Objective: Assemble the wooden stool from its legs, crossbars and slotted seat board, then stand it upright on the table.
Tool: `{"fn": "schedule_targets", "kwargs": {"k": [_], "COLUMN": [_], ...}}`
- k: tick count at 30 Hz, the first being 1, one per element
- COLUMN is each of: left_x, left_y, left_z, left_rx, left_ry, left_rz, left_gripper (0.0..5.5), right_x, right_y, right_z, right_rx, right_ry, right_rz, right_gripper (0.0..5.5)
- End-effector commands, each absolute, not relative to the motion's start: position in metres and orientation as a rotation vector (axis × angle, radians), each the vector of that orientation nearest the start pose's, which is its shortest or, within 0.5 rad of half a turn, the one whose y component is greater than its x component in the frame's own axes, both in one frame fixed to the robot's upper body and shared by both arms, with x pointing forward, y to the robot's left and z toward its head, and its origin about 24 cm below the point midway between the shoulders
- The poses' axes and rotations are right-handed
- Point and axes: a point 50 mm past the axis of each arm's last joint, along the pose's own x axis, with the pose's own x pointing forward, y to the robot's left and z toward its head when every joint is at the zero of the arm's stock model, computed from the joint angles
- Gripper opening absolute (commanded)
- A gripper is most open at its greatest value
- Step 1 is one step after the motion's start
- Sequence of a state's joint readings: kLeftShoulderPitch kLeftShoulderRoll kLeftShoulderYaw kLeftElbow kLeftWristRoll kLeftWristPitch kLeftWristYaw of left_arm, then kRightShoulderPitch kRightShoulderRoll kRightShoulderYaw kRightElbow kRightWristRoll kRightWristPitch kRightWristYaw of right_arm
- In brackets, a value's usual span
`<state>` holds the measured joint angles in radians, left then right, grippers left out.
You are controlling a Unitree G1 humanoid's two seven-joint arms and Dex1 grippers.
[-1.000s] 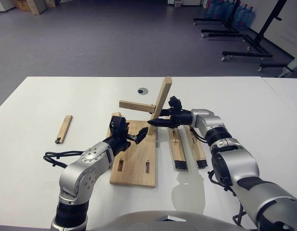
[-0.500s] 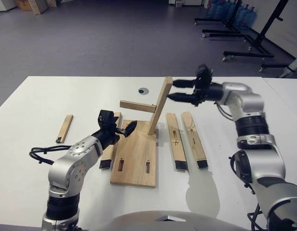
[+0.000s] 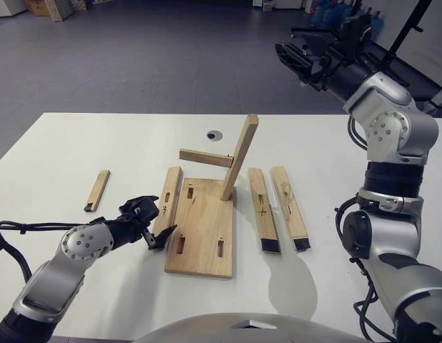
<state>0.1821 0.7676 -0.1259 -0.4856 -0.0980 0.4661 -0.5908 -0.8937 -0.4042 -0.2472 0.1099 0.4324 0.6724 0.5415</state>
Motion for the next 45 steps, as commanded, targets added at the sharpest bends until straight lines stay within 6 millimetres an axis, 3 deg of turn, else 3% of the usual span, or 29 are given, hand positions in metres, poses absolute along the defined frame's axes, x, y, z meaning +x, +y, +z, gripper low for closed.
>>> {"fn": "schedule_targets", "kwargs": {"k": [1,9,13,16,17,20,22,25,29,33,37,45], "left_x": [0.203,0.205,0.223,0.235,0.239,0.242,0.237,0.229,0.217,0.217,0.22,0.223], "left_y": [0.189,0.155,0.174,0.197,0.206,0.227,0.231,0.231,0.223,0.212,0.207,0.208], "left_z": [0.069,0.057,0.061,0.067,0.071,0.092,0.107,0.121,0.12,0.114,0.114,0.113], "left_rx": [0.629,0.596,0.617,0.638,0.645,0.43,0.315,0.189,0.099,0.078,0.086,0.092], "left_ry": [0.379,0.344,0.36,0.376,0.375,0.348,0.284,0.212,0.231,0.264,0.268,0.268], "left_rz": [-0.717,-0.722,-0.57,-0.443,-0.396,-0.258,-0.225,-0.17,-0.143,-0.165,-0.187,-0.183], "left_gripper": [4.68,4.68,4.68,4.68,4.68,4.68,4.68,4.68,4.68,4.68,4.68,4.68], "right_x": [0.348,0.347,0.337,0.308,0.295,0.259,0.238,0.215,0.192,0.188,0.192,0.192], "right_y": [-0.182,-0.189,-0.217,-0.241,-0.245,-0.233,-0.215,-0.198,-0.192,-0.189,-0.187,-0.185], "right_z": [0.276,0.273,0.268,0.241,0.223,0.161,0.133,0.116,0.089,0.056,0.037,0.039], "right_rx": [0.102,0.054,0.058,0.041,0.059,0.116,0.145,0.182,0.158,0.055,-0.018,-0.061], "right_ry": [-0.24,-0.228,-0.152,0.004,0.081,0.309,0.422,0.519,0.632,0.713,0.725,0.695], "right_rz": [0.555,0.448,0.272,0.184,0.155,0.11,0.124,0.123,0.079,0.033,0.034,0.081], "right_gripper": [4.41,4.41,4.41,4.41,4.41,4.41,4.41,4.41,4.41,4.41,4.41,2.89]}}
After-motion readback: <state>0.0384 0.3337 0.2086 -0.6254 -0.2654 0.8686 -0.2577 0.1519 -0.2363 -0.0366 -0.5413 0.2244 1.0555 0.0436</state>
